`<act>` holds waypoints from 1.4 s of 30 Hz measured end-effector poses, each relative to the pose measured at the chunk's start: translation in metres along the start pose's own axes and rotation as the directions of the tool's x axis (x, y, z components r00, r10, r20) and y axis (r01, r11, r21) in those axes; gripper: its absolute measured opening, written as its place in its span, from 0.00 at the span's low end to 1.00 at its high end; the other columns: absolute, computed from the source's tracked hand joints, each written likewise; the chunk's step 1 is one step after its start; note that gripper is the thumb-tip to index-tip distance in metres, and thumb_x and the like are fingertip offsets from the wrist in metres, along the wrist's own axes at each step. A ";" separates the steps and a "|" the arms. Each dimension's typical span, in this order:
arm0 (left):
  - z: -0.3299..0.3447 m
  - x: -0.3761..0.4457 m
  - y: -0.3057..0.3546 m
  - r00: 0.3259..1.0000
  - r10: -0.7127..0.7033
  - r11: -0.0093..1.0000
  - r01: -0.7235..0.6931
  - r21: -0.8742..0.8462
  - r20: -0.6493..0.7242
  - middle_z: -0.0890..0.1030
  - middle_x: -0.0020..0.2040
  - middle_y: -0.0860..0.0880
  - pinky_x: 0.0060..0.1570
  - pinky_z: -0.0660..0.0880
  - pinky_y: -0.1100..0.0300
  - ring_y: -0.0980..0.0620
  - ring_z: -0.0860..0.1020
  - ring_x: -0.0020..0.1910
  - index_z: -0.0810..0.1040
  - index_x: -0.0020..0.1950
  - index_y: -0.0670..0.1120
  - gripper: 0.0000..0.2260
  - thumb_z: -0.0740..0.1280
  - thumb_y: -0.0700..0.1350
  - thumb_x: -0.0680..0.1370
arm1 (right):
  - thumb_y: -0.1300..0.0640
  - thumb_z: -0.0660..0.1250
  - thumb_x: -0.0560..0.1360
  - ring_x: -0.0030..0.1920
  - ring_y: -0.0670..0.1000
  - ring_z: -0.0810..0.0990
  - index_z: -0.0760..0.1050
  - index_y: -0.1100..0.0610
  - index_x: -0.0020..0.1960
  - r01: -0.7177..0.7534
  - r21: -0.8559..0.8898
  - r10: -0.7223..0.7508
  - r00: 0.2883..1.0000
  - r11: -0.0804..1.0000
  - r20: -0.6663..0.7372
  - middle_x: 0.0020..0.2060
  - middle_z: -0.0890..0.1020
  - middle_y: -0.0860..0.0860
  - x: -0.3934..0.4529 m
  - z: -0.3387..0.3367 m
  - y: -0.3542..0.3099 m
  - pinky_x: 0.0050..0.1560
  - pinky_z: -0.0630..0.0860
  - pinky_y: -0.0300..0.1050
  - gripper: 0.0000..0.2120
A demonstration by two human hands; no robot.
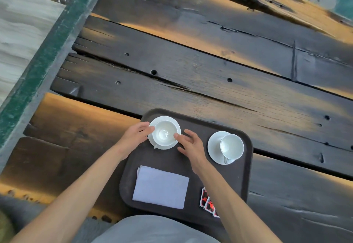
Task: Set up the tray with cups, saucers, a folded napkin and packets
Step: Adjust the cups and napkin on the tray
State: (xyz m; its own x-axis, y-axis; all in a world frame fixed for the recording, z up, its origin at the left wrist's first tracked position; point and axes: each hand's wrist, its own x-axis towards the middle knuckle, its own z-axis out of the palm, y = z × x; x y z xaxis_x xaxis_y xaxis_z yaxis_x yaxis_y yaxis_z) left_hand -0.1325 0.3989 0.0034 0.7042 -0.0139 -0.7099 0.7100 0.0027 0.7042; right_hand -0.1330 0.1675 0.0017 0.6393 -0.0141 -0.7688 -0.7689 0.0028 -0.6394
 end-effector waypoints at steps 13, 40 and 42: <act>0.036 -0.001 -0.004 1.000 0.005 1.000 -0.004 -0.027 0.030 0.76 0.70 0.48 0.64 0.73 0.59 0.52 0.75 0.69 0.71 0.75 0.44 0.27 0.71 0.51 0.79 | 0.46 0.81 0.68 0.58 0.46 0.83 0.74 0.50 0.67 -0.001 0.086 0.009 0.996 0.996 -0.087 0.56 0.84 0.48 -0.002 -0.027 0.000 0.57 0.83 0.46 0.31; 0.035 0.001 -0.005 0.998 -0.008 1.000 0.009 -0.011 0.057 0.79 0.68 0.54 0.62 0.74 0.61 0.57 0.76 0.67 0.77 0.71 0.47 0.20 0.70 0.50 0.80 | 0.37 0.77 0.69 0.63 0.50 0.79 0.78 0.52 0.62 -0.083 0.086 0.092 0.989 0.993 -0.116 0.61 0.82 0.49 0.002 -0.017 -0.010 0.64 0.79 0.54 0.28; 0.035 0.001 -0.005 0.999 -0.004 1.000 0.004 -0.001 0.052 0.79 0.67 0.55 0.60 0.74 0.62 0.57 0.76 0.68 0.77 0.71 0.48 0.20 0.70 0.51 0.80 | 0.37 0.77 0.69 0.63 0.49 0.79 0.78 0.52 0.62 -0.078 0.086 0.088 0.989 0.993 -0.117 0.61 0.82 0.48 0.001 -0.016 -0.010 0.64 0.79 0.54 0.28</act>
State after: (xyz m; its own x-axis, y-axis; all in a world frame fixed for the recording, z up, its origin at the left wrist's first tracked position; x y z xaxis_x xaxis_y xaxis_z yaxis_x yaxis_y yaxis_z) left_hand -0.1360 0.3638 -0.0002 0.7000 -0.0655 -0.7111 0.7128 0.0041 0.7013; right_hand -0.1246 0.1513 0.0076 0.5634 -0.1308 -0.8158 -0.8127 0.0898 -0.5757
